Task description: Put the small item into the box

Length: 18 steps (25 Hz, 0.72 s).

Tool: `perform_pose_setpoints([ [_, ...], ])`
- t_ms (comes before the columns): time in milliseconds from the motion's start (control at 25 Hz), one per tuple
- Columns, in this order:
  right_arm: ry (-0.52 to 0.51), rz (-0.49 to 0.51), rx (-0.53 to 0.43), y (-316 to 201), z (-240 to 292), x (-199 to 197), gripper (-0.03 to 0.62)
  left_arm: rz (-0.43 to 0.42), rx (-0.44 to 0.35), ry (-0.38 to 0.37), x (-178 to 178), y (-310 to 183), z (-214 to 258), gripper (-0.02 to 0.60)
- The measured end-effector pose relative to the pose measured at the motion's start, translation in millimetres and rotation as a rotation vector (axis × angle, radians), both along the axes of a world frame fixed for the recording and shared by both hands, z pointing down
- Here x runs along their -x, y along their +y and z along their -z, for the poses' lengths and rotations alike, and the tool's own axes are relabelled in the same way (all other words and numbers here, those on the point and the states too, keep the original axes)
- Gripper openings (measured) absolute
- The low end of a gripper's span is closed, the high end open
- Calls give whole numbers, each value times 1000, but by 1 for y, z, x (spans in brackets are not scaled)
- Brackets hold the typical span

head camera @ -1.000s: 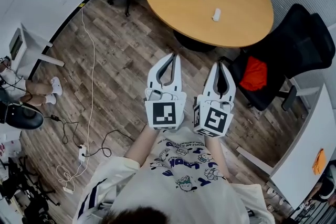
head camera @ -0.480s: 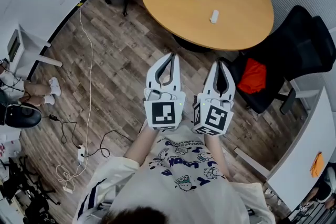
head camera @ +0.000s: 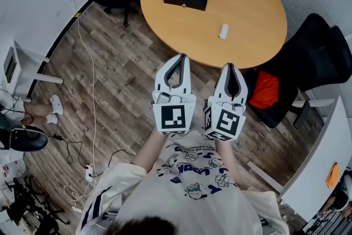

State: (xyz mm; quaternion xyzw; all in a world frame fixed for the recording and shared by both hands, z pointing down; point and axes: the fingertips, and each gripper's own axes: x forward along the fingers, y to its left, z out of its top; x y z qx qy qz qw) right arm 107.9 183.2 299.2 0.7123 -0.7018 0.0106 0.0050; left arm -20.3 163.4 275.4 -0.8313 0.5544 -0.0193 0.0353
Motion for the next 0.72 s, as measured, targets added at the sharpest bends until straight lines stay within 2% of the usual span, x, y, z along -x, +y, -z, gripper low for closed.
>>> perform_pose_setpoints([
  [480,20,-57,18,-100,4,0,37,-69,1,11,-5,-106,7,15],
  [720,-9,-91,42,-139,-8,-9,37,-98,19,2,-10,-146,-4,15],
])
